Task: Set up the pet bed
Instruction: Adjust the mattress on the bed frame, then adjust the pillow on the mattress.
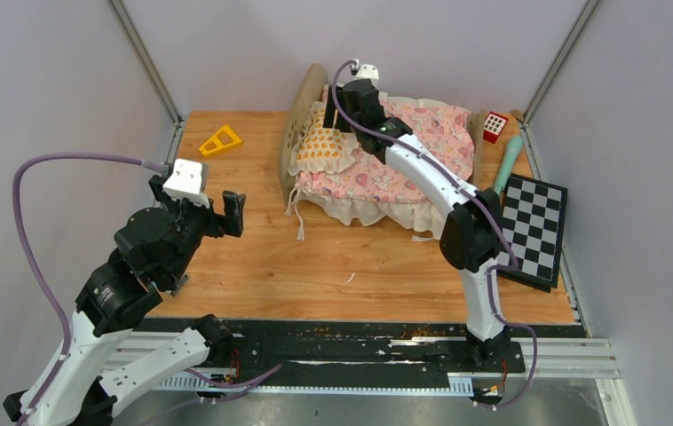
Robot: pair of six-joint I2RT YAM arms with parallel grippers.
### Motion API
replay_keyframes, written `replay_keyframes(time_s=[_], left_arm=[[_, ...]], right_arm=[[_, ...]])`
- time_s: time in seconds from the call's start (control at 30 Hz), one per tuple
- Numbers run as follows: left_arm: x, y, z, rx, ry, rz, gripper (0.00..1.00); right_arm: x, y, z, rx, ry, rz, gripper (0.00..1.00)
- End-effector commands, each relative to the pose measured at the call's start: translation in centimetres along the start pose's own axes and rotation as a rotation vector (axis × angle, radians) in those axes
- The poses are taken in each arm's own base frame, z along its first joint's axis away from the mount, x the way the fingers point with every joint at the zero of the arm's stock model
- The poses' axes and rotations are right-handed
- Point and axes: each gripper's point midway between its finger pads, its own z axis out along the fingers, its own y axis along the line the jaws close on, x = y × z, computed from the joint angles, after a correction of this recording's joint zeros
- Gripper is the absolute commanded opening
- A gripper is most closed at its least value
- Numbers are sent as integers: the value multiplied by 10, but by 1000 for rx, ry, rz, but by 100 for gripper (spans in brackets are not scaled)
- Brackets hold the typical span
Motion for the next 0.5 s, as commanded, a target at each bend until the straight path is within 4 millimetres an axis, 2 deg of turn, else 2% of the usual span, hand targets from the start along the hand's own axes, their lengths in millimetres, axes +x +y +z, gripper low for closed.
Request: replay_keyframes(time_s=[0.0,0.3,0.4,0.47], left_arm=[[17,1,0,-4,44,9,100],[25,1,-2,2,48,15,100],[25,2,-3,-1,41,13,100],[26,2,-3,-2,42,14,100]], right_arm=[[22,-6,9,55,60,43,72],[58,-3,32,41,131,31,73],[70,-6,37,50,150,28,66],[74,-5,38,36,152,33,54]])
